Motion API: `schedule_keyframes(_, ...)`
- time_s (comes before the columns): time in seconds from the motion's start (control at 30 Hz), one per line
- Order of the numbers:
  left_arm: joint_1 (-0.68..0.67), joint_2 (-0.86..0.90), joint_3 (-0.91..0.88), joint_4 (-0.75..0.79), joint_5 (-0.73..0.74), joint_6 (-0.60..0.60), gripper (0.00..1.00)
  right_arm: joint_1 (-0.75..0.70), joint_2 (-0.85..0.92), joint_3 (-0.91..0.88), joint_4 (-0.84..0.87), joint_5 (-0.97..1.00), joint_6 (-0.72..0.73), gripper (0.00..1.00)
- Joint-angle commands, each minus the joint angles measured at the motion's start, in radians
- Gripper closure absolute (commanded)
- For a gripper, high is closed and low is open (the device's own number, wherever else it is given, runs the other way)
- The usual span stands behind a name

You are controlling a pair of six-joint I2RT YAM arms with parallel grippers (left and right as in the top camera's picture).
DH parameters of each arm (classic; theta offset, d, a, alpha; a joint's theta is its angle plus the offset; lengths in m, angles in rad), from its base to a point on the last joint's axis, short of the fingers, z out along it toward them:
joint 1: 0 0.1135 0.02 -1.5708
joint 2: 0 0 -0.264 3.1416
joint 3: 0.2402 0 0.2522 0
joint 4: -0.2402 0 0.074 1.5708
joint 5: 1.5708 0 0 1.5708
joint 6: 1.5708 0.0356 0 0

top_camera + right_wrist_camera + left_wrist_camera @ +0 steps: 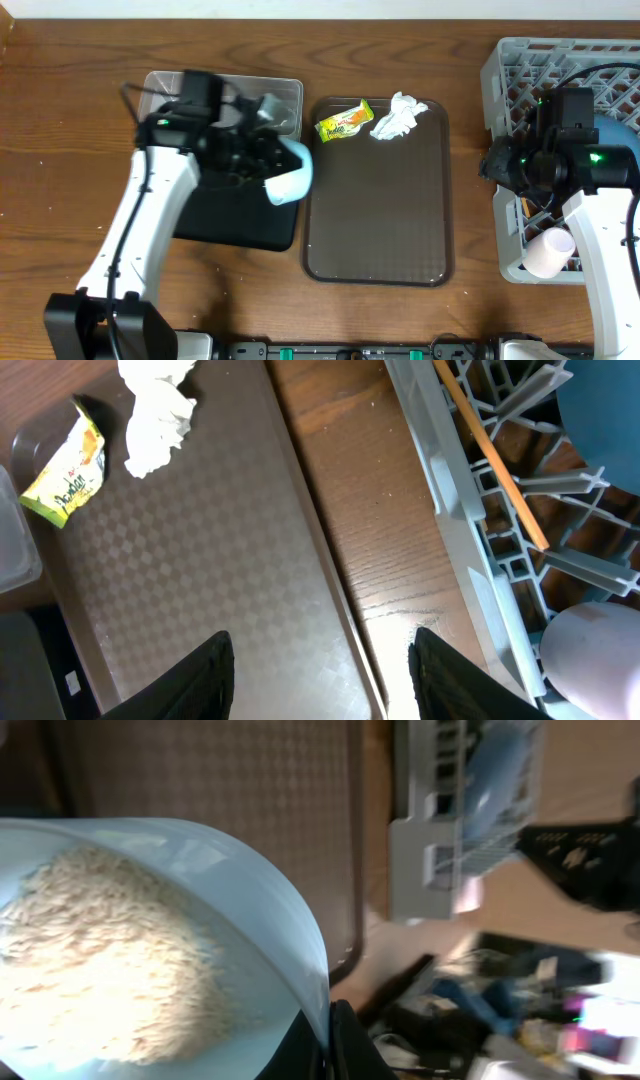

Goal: Sort waste into correct bins and load items into the dishwasher rack
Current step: 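Lift the light-blue bowl with the left gripper toward the black tray, then tip the bowl with the left gripper to dump rice onto the black tray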

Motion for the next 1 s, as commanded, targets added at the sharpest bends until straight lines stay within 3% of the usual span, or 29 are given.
schedule_keyframes(0.0, 0.105, 0.003, -0.064, -0.003, 0.262, 0.092, 0.94, -0.002, 0.007, -0.005, -0.002, 0.014, -0.001, 0.45)
schedule_keyframes(0.17, 0.244, 0.006, -0.212, 0.018, 0.446, 0.200, 0.94, -0.002, 0.007, -0.005, -0.002, 0.014, 0.000, 0.45)
schedule_keyframes(0.33, 0.362, 0.008, -0.369, 0.132, 0.628, 0.301, 0.94, -0.002, 0.007, -0.005, -0.003, 0.014, -0.001, 0.46)
schedule_keyframes(0.53, 0.443, 0.008, -0.409, 0.197, 0.637, 0.326, 0.94, -0.002, 0.007, -0.005, -0.002, 0.014, 0.000, 0.46)
schedule_keyframes(0.97, 0.446, 0.008, -0.409, 0.199, 0.637, 0.327, 0.94, -0.002, 0.007, -0.005, -0.003, 0.013, 0.000, 0.46)
